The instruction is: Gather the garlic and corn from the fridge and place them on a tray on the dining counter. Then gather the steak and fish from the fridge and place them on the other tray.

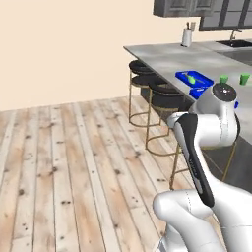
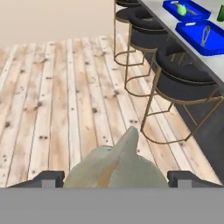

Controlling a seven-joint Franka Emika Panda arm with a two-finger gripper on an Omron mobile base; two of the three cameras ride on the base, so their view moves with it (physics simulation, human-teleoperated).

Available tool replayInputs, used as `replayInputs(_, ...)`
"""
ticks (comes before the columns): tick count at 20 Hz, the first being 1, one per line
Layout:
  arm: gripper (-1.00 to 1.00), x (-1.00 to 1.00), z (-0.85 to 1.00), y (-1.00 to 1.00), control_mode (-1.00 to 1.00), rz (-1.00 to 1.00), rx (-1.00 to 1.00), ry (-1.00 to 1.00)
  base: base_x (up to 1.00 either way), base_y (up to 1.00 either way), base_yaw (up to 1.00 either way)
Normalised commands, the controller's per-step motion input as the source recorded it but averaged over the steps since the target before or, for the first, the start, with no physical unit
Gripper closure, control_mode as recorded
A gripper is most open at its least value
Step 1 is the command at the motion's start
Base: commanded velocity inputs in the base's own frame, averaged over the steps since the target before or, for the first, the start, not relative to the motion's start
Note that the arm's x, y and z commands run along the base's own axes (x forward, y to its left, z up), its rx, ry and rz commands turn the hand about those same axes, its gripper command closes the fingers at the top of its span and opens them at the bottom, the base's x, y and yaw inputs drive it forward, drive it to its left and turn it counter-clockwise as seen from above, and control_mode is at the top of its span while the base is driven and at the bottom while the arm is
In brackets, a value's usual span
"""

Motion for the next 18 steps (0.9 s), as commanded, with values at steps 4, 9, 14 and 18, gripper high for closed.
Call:
replayInputs(4,1.00,0.00,0.00,0.00,1.00,0.00,0.00,0.00,1.00,0.84,-0.55)
replayInputs(9,1.00,0.00,0.00,0.00,1.00,0.00,0.00,0.00,1.00,0.97,-0.56)
replayInputs(14,1.00,0.00,0.00,0.00,1.00,0.00,0.00,0.00,0.89,1.00,-0.45)
replayInputs(18,1.00,0.00,0.00,0.00,1.00,0.00,0.00,0.00,0.99,1.00,-0.49)
